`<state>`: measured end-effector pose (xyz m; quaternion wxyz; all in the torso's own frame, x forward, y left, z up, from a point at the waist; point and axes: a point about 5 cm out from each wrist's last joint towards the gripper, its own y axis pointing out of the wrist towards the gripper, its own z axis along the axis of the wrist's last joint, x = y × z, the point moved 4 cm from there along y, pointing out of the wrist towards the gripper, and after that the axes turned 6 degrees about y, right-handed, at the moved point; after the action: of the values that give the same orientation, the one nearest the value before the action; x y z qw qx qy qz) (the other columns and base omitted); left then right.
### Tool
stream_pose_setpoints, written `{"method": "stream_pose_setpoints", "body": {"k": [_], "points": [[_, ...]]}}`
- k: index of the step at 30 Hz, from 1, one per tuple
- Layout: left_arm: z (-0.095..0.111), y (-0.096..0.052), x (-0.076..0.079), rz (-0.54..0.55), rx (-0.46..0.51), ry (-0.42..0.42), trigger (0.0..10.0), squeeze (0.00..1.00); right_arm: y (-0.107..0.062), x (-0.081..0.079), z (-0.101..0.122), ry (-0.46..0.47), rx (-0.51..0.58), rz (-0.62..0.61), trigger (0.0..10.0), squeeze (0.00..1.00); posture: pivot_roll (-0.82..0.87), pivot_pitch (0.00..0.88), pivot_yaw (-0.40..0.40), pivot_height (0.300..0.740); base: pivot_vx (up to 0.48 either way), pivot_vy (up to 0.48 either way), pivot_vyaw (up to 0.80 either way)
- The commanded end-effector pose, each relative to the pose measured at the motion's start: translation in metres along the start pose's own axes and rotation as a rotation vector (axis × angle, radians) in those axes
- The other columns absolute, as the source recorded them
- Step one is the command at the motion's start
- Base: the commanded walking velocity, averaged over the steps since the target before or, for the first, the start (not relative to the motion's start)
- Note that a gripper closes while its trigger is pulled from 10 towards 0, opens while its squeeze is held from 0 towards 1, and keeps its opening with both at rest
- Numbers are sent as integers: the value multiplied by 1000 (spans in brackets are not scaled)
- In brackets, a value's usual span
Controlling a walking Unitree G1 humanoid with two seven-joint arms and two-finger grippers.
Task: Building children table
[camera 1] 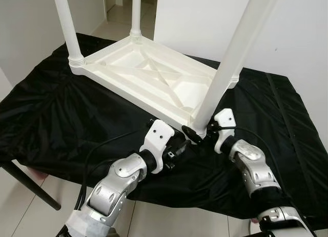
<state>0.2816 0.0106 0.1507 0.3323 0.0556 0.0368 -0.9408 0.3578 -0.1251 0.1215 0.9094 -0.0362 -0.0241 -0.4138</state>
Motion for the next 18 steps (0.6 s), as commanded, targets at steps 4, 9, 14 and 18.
{"method": "stream_pose_setpoints", "body": {"k": [4, 9, 14, 18], "points": [[2, 1, 7, -62, 6, -3, 10000, 0, 7, -4, -8, 5, -20, 32, 0, 0, 153, 37, -68, 740, 0, 0, 0], [3, 1, 6, -59, 7, 0, 10000, 0, 16, -5, -6, 31, 8, 39, 0, 0, 162, 39, -68, 740, 0, 0, 0], [4, 2, 5, -56, 8, -1, 10000, 0, 16, -6, -8, 33, 13, 46, 0, 0, 160, 40, -71, 740, 0, 0, 0], [4, 2, 6, -56, 9, -3, 10000, 0, 12, -1, -8, 33, 23, 26, 0, 0, 154, 44, -75, 740, 0, 0, 0]]}}
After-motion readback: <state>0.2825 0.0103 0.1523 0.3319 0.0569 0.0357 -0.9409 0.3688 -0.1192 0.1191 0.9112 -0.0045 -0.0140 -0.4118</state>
